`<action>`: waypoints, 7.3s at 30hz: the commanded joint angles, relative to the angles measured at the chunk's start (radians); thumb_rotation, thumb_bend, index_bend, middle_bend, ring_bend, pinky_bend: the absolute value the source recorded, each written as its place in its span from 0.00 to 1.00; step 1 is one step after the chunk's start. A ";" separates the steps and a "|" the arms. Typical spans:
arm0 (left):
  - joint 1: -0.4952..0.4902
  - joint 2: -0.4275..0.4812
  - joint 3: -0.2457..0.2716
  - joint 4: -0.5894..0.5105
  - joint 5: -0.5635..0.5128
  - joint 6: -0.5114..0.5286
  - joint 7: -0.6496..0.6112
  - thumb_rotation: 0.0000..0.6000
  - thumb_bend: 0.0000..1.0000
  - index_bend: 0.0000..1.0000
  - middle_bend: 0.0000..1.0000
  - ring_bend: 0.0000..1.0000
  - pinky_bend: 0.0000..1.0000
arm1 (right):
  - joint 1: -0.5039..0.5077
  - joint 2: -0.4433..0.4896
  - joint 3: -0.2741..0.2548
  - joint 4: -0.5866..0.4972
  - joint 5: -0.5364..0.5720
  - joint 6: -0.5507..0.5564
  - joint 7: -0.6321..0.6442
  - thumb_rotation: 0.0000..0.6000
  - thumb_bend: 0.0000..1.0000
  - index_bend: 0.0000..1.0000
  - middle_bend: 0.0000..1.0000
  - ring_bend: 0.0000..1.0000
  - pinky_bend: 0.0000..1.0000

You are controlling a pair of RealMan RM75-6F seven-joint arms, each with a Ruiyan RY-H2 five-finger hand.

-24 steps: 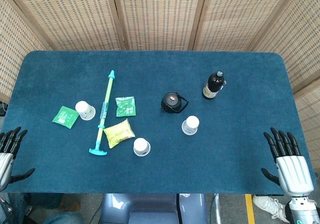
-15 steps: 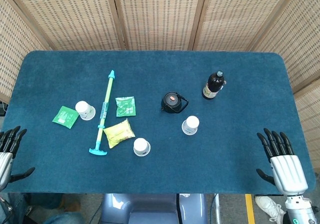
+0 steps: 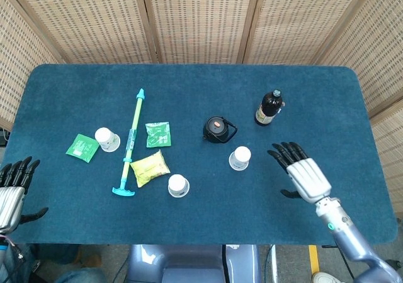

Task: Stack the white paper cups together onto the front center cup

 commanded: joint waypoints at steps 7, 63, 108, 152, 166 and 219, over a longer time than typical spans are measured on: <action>-0.020 -0.017 -0.014 -0.001 -0.043 -0.025 0.037 1.00 0.00 0.00 0.00 0.00 0.00 | 0.152 -0.160 0.073 0.142 0.167 -0.140 0.004 1.00 0.24 0.27 0.29 0.22 0.26; -0.053 0.007 -0.010 -0.001 -0.094 -0.072 -0.005 1.00 0.00 0.00 0.00 0.00 0.00 | 0.376 -0.252 0.097 -0.091 0.235 -0.161 -0.083 1.00 0.46 0.49 0.51 0.46 0.52; -0.112 0.007 -0.041 0.072 -0.066 -0.100 -0.032 1.00 0.00 0.00 0.00 0.00 0.00 | 0.247 -0.080 -0.099 0.223 -0.009 0.151 -0.050 1.00 0.00 0.00 0.00 0.00 0.00; -0.669 -0.368 -0.167 0.728 -0.270 -0.751 -0.139 1.00 0.00 0.27 0.17 0.22 0.36 | -0.254 -0.012 -0.175 0.167 -0.007 0.525 0.054 1.00 0.00 0.00 0.00 0.00 0.00; -0.691 -0.407 -0.161 0.796 -0.265 -0.768 -0.216 1.00 0.18 0.49 0.35 0.39 0.50 | -0.271 -0.010 -0.146 0.163 -0.018 0.522 0.065 1.00 0.00 0.00 0.00 0.00 0.00; -0.988 -0.160 -0.120 -0.145 -0.440 -0.657 0.342 1.00 0.18 0.54 0.41 0.44 0.52 | -0.327 0.040 -0.088 0.130 -0.039 0.563 0.127 1.00 0.00 0.00 0.00 0.00 0.00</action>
